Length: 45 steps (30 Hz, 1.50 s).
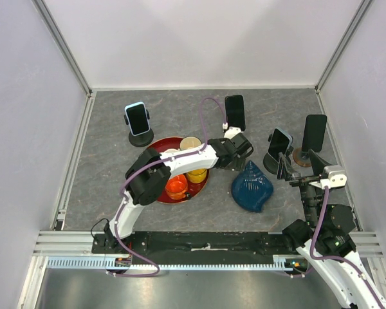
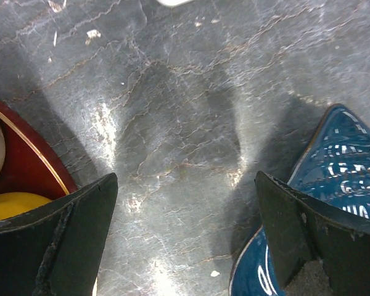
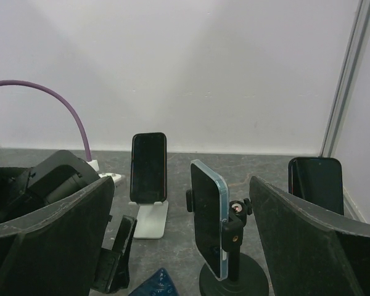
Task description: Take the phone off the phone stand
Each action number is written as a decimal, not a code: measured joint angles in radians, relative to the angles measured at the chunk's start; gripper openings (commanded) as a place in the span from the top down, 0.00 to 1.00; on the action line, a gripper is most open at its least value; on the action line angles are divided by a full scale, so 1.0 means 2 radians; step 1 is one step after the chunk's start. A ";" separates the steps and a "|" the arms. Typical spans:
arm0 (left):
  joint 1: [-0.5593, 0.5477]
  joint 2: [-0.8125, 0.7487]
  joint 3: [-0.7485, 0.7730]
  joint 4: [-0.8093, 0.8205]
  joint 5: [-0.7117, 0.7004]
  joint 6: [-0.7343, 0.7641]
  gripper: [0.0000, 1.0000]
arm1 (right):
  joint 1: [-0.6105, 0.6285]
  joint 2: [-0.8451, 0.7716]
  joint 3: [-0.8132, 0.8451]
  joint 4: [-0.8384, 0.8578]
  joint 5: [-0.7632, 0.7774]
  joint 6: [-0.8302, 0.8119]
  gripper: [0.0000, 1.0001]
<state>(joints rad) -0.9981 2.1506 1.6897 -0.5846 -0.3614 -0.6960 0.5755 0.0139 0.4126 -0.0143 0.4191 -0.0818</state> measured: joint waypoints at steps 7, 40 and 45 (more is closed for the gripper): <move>-0.001 0.023 0.000 -0.010 0.002 -0.003 0.00 | 0.002 0.000 0.000 -0.001 0.000 0.000 0.02; 0.065 -0.146 -0.231 0.051 -0.002 -0.078 0.02 | 0.006 0.000 0.000 -0.001 0.001 0.000 0.02; 0.084 -0.193 -0.291 0.061 -0.002 -0.079 0.02 | 0.006 0.000 0.000 -0.001 0.001 0.000 0.02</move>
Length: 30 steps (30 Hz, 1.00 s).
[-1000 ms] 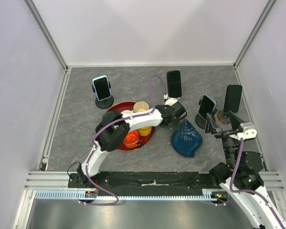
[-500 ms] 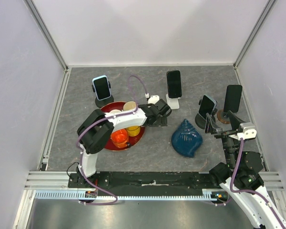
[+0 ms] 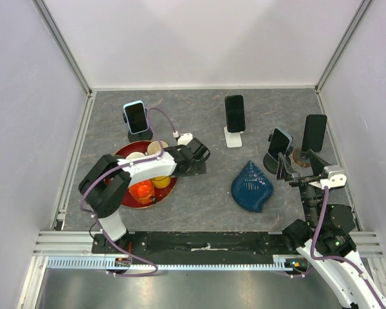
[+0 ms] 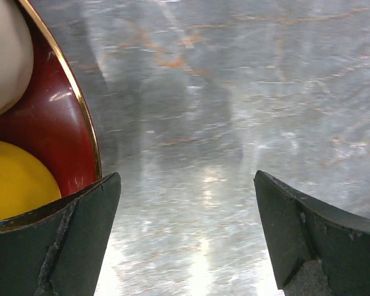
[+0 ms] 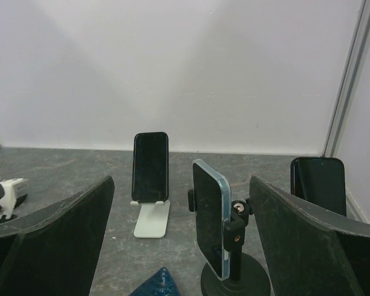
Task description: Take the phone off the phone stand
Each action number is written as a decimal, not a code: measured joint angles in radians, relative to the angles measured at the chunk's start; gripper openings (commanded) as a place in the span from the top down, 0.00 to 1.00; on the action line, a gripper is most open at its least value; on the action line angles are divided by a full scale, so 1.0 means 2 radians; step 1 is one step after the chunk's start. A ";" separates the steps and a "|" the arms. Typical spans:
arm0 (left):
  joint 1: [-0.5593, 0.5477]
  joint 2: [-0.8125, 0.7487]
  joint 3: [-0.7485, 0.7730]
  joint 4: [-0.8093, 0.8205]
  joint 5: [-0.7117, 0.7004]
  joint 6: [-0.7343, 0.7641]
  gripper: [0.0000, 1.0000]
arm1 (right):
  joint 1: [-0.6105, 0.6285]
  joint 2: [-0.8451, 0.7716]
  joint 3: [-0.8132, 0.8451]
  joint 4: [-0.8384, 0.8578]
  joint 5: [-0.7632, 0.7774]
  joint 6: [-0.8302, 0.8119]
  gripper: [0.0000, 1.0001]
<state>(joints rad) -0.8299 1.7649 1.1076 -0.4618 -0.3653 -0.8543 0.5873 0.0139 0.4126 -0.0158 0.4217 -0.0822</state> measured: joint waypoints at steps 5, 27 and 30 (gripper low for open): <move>0.036 -0.053 -0.062 -0.002 -0.001 0.000 0.02 | 0.000 0.000 0.000 -0.001 0.001 0.000 0.02; 0.218 -0.231 -0.214 -0.015 -0.005 0.004 0.02 | 0.000 0.000 0.000 -0.004 0.002 0.000 0.02; 0.225 -0.236 -0.214 -0.016 0.002 0.005 0.02 | 0.000 0.000 0.000 -0.005 0.002 0.000 0.02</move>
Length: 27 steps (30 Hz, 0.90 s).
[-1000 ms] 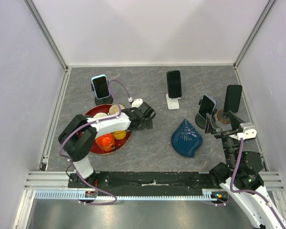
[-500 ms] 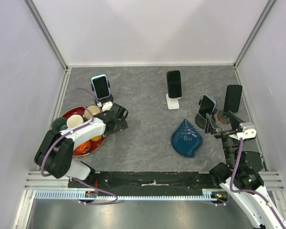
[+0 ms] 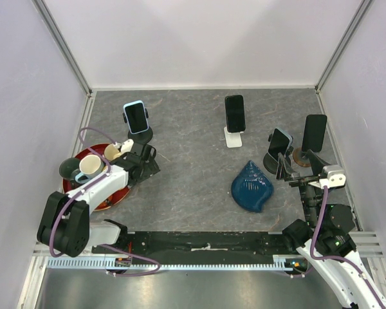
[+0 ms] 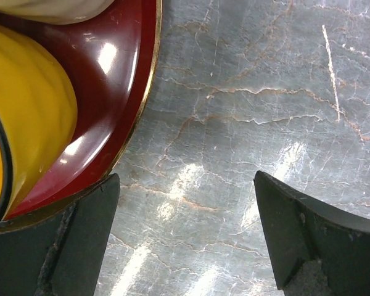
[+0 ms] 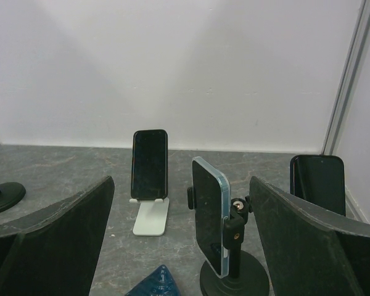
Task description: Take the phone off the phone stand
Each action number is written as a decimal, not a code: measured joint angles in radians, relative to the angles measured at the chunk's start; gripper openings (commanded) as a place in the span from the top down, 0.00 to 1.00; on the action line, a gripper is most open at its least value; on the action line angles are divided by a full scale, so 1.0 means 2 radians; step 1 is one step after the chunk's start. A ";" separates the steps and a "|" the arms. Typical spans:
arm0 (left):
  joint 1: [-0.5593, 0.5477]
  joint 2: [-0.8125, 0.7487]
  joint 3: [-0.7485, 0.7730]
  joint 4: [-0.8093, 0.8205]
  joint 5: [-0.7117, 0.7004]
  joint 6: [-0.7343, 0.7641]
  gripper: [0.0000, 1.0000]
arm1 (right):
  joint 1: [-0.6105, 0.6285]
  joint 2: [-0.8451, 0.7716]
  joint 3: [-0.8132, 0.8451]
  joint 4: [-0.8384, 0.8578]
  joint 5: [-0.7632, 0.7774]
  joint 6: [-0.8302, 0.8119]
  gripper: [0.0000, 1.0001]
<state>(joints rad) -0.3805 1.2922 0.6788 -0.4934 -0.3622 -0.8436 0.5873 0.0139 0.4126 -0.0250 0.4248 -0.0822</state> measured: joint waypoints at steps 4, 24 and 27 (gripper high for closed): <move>0.026 -0.014 -0.009 0.009 0.018 0.001 0.02 | 0.000 0.000 0.000 -0.002 0.000 0.000 0.02; 0.039 -0.140 0.015 -0.016 0.037 0.060 0.00 | 0.000 0.000 0.000 -0.008 0.000 0.000 0.02; 0.032 -0.150 0.050 -0.016 0.034 0.071 0.00 | 0.000 0.000 0.001 -0.008 0.000 0.000 0.02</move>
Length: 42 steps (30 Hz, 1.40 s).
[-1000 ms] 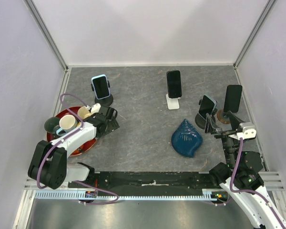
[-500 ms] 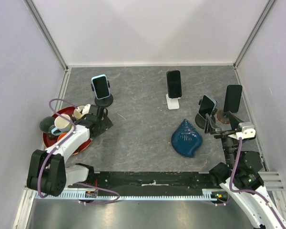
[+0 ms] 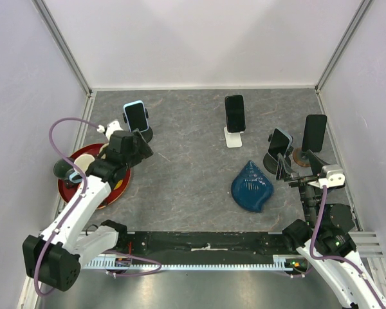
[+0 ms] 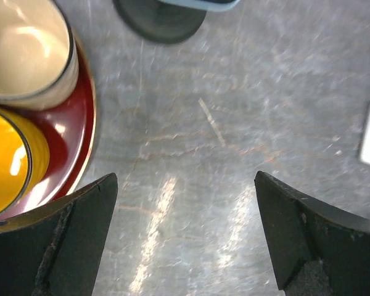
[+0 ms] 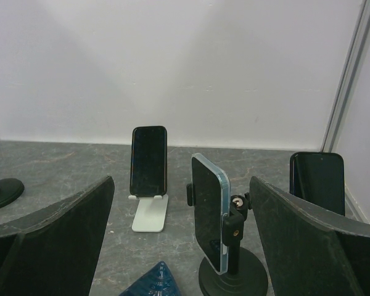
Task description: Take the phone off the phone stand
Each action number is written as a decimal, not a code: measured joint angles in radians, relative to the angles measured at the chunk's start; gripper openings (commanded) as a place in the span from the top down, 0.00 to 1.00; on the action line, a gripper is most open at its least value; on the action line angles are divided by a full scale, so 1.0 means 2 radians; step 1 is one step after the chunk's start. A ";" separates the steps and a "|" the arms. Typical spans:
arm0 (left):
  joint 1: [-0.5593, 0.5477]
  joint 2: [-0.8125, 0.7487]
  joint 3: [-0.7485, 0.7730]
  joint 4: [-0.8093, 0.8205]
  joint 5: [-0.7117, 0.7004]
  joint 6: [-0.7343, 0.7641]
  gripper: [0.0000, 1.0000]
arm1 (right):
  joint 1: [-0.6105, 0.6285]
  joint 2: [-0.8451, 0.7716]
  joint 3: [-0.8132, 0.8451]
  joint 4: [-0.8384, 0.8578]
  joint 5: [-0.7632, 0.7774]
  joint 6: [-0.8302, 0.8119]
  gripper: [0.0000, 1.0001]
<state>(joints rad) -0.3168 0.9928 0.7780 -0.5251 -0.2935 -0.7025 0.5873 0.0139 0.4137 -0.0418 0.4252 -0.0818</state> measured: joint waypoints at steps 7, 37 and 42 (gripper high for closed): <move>-0.002 0.025 0.088 0.012 -0.048 0.024 0.00 | 0.000 0.000 0.000 -0.003 0.000 0.001 0.02; -0.041 0.303 0.271 0.148 -0.294 0.198 0.01 | 0.023 0.000 0.001 -0.003 0.011 0.002 0.02; -0.031 0.319 0.275 0.149 -0.296 0.198 0.01 | 0.026 0.000 0.001 -0.003 0.012 0.002 0.02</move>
<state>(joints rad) -0.3786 1.6306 1.3273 -0.2279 -0.8852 -0.3065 0.6384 0.0139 0.4160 -0.0471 0.4500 -0.0788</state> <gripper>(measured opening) 0.993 0.982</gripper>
